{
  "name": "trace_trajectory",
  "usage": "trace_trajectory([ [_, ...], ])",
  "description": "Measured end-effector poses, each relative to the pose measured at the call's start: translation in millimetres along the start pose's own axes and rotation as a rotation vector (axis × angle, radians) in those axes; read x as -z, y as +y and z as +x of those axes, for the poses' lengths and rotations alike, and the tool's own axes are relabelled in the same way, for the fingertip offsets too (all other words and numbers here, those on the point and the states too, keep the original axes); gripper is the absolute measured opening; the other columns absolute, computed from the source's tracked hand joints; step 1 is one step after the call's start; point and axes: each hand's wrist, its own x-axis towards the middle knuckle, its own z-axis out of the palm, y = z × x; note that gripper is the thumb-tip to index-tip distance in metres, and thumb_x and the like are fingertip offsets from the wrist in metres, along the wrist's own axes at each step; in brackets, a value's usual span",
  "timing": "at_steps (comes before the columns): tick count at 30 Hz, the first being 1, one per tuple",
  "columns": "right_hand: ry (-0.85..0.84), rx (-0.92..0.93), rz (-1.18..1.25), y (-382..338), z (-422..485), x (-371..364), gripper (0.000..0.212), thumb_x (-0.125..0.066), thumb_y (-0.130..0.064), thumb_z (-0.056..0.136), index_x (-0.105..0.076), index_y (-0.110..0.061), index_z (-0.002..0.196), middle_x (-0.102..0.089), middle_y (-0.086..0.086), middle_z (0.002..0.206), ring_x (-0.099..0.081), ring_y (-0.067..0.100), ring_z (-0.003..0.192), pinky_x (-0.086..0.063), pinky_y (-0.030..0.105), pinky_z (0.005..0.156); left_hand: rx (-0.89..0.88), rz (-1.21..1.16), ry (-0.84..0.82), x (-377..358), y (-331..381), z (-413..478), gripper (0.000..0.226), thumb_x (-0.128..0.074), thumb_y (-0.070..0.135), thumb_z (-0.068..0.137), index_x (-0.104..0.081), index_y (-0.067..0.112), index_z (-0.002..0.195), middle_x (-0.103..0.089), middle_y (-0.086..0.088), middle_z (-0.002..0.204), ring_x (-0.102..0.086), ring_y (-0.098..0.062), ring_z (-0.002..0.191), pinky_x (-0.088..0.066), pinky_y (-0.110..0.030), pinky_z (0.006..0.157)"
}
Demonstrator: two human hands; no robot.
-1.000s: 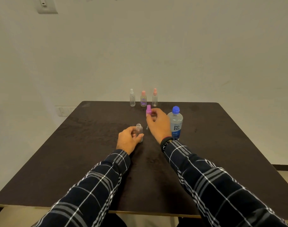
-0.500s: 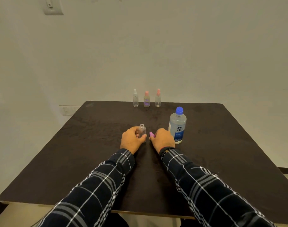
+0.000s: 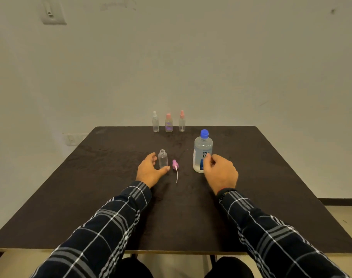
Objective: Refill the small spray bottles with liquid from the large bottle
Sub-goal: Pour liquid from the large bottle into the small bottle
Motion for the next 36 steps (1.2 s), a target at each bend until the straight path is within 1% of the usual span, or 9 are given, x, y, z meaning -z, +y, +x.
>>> trace_trajectory([
  [6, -0.006, -0.069, 0.326, 10, 21, 7, 0.011, -0.058, -0.035, 0.094, -0.055, -0.025, 0.097, -0.059, -0.007, 0.088, -0.058, 0.009, 0.077, -0.047, 0.025, 0.066, -0.025, -0.115, 0.105, 0, 4, -8, 0.088, -0.080, 0.034, 0.085, -0.032, 0.011, 0.155, -0.046, -0.009, 0.152, -0.049, -0.024, 0.136, -0.043, -0.037, 0.111],
  [11, -0.101, -0.028, 0.592, -1, 38, 1, 0.031, -0.063, -0.022, 0.091, -0.053, -0.023, 0.121, -0.058, -0.007, 0.120, -0.056, 0.011, 0.112, -0.052, 0.036, 0.098, -0.356, 0.077, 0.557, -11, 34, -31, 0.050, -0.058, 0.038, 0.095, -0.046, 0.021, 0.141, -0.047, 0.000, 0.131, -0.052, -0.014, 0.115, -0.049, -0.031, 0.089],
  [15, -0.095, 0.003, 0.631, -8, 43, 0, 0.030, -0.062, -0.023, 0.091, -0.054, -0.025, 0.119, -0.060, -0.009, 0.117, -0.059, 0.010, 0.111, -0.052, 0.040, 0.099, -0.564, 0.142, 0.312, -47, 59, -41, 0.050, -0.062, 0.027, 0.094, -0.046, 0.027, 0.141, -0.047, 0.009, 0.122, -0.052, -0.006, 0.105, -0.054, -0.031, 0.087],
  [18, -0.118, 0.021, 0.658, -12, 48, 3, 0.034, -0.067, -0.026, 0.091, -0.055, -0.024, 0.122, -0.061, -0.011, 0.116, -0.059, 0.006, 0.109, -0.052, 0.031, 0.094, -0.386, -0.039, 0.126, -82, 66, -42, 0.076, -0.073, 0.027, 0.088, -0.032, 0.023, 0.153, -0.044, 0.004, 0.139, -0.049, -0.008, 0.123, -0.046, -0.026, 0.104],
  [21, -0.156, 0.017, 0.653, -16, 53, 7, 0.036, -0.073, -0.031, 0.088, -0.056, -0.023, 0.119, -0.061, -0.013, 0.112, -0.058, 0.002, 0.104, -0.048, 0.015, 0.082, -0.228, -0.168, -0.007, -102, 74, -36, 0.089, -0.081, 0.027, 0.083, -0.028, 0.019, 0.155, -0.041, 0.003, 0.148, -0.047, -0.005, 0.128, -0.039, -0.020, 0.105],
  [24, -0.162, -0.004, 0.641, -21, 56, 6, 0.036, -0.077, -0.035, 0.084, -0.058, -0.022, 0.112, -0.062, -0.012, 0.105, -0.058, 0.000, 0.096, -0.044, 0.011, 0.072, -0.210, -0.205, -0.017, -107, 78, -29, 0.068, -0.082, 0.020, 0.082, -0.046, 0.026, 0.139, -0.054, 0.014, 0.122, -0.054, 0.010, 0.098, -0.048, -0.014, 0.092],
  [27, -0.130, -0.044, 0.657, -24, 59, 1, 0.032, -0.077, -0.034, 0.084, -0.059, -0.022, 0.106, -0.062, -0.010, 0.100, -0.059, 0.003, 0.091, -0.045, 0.012, 0.069, -0.199, -0.141, 0.015, -107, 71, -18, 0.063, -0.082, 0.027, 0.081, -0.050, 0.027, 0.135, -0.059, 0.011, 0.125, -0.058, -0.003, 0.106, -0.050, -0.016, 0.091],
  [30, -0.132, -0.025, 0.663, -21, 61, -5, 0.025, -0.071, -0.032, 0.090, -0.061, -0.025, 0.112, -0.062, -0.007, 0.110, -0.060, 0.007, 0.100, -0.049, 0.016, 0.079, -0.176, -0.091, 0.006, -106, 68, -12, 0.063, -0.083, 0.030, 0.081, -0.050, 0.025, 0.134, -0.062, 0.006, 0.127, -0.060, -0.010, 0.113, -0.053, -0.032, 0.100],
  [36, -0.244, -0.012, 0.736, -14, 60, -10, 0.038, -0.053, -0.039, 0.101, -0.054, -0.028, 0.137, -0.050, -0.003, 0.131, -0.056, 0.010, 0.116, -0.051, 0.033, 0.100, -0.180, -0.070, -0.012, -104, 69, -8, 0.060, -0.082, 0.025, 0.082, -0.050, 0.021, 0.134, -0.060, 0.009, 0.120, -0.053, -0.004, 0.103, -0.042, -0.016, 0.086],
])
